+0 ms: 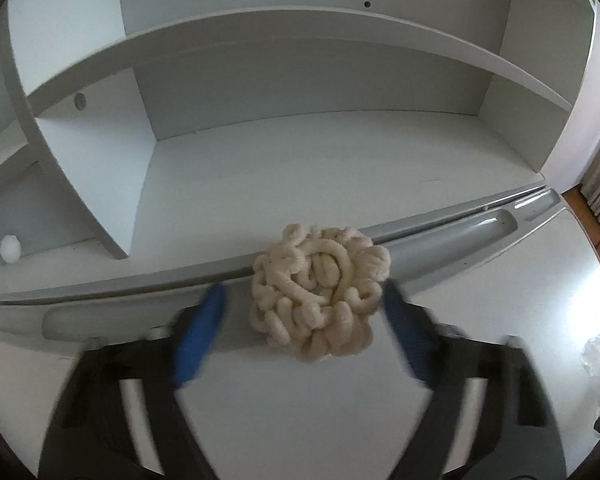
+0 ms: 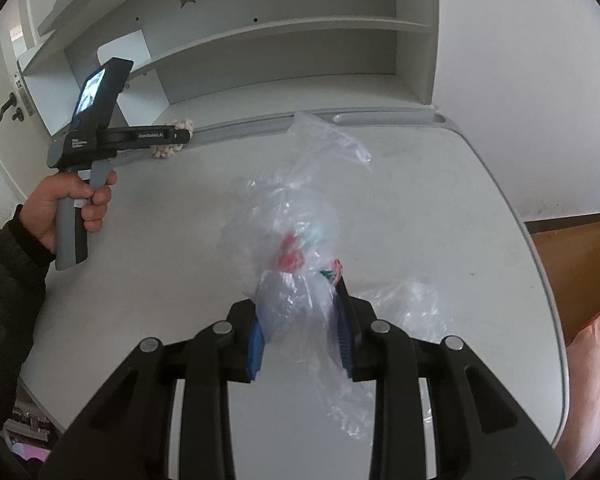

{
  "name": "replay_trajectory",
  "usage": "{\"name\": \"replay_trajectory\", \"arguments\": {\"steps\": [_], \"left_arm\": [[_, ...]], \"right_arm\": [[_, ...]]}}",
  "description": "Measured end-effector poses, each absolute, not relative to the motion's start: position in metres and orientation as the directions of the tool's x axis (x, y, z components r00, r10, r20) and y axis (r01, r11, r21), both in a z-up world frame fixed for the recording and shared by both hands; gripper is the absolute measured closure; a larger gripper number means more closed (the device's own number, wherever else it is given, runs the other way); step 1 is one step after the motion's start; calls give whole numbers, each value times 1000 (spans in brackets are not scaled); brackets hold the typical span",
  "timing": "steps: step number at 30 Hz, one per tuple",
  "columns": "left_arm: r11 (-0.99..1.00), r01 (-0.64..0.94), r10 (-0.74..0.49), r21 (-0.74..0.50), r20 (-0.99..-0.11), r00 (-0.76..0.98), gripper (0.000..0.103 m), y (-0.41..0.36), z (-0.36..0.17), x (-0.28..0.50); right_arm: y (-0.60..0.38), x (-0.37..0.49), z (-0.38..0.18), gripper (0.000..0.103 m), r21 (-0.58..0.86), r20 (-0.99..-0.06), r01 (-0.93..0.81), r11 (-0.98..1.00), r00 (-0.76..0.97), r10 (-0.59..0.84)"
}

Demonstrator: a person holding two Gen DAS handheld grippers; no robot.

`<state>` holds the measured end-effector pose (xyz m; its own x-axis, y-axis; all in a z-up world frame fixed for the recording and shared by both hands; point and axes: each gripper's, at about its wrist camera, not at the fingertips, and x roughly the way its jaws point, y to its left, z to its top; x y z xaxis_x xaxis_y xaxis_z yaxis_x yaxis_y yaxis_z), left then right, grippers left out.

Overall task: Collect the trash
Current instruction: 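Carry the plastic bag and rope ball over the bin and open both tools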

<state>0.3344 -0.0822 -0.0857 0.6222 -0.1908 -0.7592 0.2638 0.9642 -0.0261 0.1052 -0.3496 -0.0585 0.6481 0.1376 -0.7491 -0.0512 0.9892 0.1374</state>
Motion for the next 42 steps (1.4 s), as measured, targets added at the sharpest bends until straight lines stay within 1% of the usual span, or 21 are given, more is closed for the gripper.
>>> {"name": "replay_trajectory", "arguments": {"steps": [1,2,4,8,12,17,21,28,32,36,39,42], "left_arm": [[962,270,-203,-42,-771,604,58,-84,-86,335],[963,265,-203,-49,-778,594,60,-84,-86,333],[964,266,-184,-20,-773,607,66,-88,-83,322],[946,324,-225,-26,-773,593,67,-107,-75,286],[905,423,-298,-34,-761,576,67,-146,-64,223],[804,590,-444,-78,-739,507,67,-220,-55,138],[687,717,-555,-115,-721,416,67,-286,-53,73],[472,871,-663,-134,-705,251,67,-400,-56,-17],[363,925,-665,-115,-727,170,67,-453,-72,-63],[280,953,-635,-113,-767,95,67,-495,-107,-85],[270,959,-595,-84,-798,98,67,-518,-141,-78],[279,954,-537,-108,-841,61,67,-536,-176,-70]], "right_arm": [[-353,102,-57,73,140,-746,-47,989,652,136],[-357,98,-56,73,143,-743,-45,989,656,137],[-368,87,-52,73,149,-728,-27,988,674,128],[-397,65,-50,73,157,-713,28,987,695,94],[-436,28,-50,73,168,-706,121,978,708,34],[-495,-36,-57,73,181,-703,276,944,707,-72],[-541,-87,-68,73,184,-717,387,904,681,-145],[-613,-161,-106,73,210,-764,550,808,609,-215],[-645,-193,-140,73,247,-796,609,753,571,-201],[-664,-215,-178,73,271,-829,643,717,534,-165],[-679,-219,-211,73,284,-860,671,685,494,-127],[-695,-215,-242,73,314,-882,692,650,466,-70]]}}
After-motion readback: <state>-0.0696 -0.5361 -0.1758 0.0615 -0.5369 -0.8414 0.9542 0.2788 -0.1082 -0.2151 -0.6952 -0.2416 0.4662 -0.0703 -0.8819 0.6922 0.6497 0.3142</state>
